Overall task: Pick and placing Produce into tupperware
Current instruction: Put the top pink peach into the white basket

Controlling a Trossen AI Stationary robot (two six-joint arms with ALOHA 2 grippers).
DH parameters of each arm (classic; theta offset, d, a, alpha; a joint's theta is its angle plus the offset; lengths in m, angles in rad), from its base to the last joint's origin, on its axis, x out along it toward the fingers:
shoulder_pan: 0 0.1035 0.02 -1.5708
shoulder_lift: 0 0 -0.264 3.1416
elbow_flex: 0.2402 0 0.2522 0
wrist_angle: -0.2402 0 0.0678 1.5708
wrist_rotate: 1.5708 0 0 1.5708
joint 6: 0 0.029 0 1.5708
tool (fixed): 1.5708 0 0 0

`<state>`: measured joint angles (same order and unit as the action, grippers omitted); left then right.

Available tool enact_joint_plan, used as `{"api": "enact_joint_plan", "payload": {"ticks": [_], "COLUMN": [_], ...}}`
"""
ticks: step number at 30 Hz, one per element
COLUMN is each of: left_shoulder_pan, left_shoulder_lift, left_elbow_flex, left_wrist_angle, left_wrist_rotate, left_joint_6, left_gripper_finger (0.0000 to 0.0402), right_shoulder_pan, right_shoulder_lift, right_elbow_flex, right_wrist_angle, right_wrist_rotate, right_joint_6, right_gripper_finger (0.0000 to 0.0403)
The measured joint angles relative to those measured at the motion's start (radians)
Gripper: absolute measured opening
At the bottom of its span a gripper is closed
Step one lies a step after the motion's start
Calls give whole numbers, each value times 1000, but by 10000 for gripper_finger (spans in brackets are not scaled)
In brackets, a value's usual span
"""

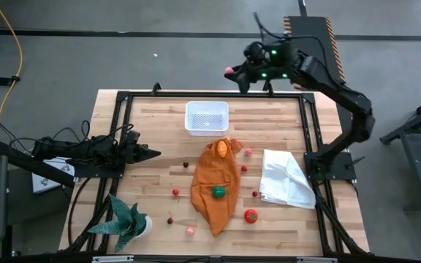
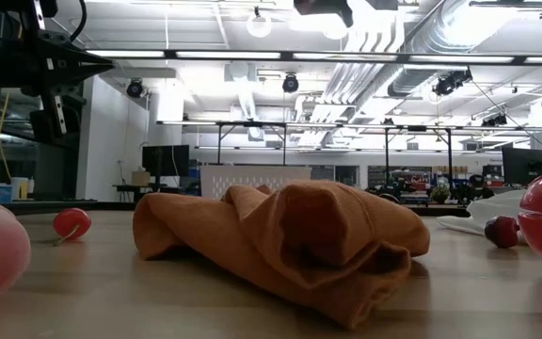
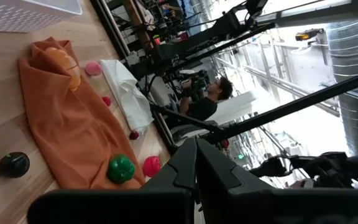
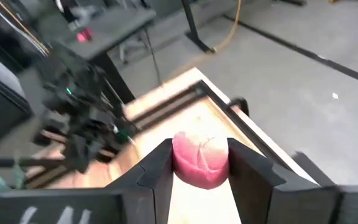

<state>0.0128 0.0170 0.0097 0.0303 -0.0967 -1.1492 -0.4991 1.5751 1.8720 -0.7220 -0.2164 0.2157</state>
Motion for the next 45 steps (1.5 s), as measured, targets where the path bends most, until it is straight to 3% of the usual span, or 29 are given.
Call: {"api": "enact_joint_plan", "payload": {"ticks": [6,15,45], "left_shoulder_pan": [0,0,0], "left_shoulder_lift": [0,0,0], "left_elbow_flex": [0,0,0], "left_wrist_angle": [0,0,0], "left_wrist_rotate": [0,1,1], "left_joint_6": [18,19,45], "left_gripper_finger": [1,1,1], "right_shoulder_pan": [26,42,68], "right_shoulder_lift": [134,277,635], "right_elbow_flex": [129,141,140], "right_wrist_angle": [-150,-263,-326], "right_wrist_rotate": [52,55,65], "right_joint_6": [-69,-108,-145], "right_gripper_finger": [119,119,119]}}
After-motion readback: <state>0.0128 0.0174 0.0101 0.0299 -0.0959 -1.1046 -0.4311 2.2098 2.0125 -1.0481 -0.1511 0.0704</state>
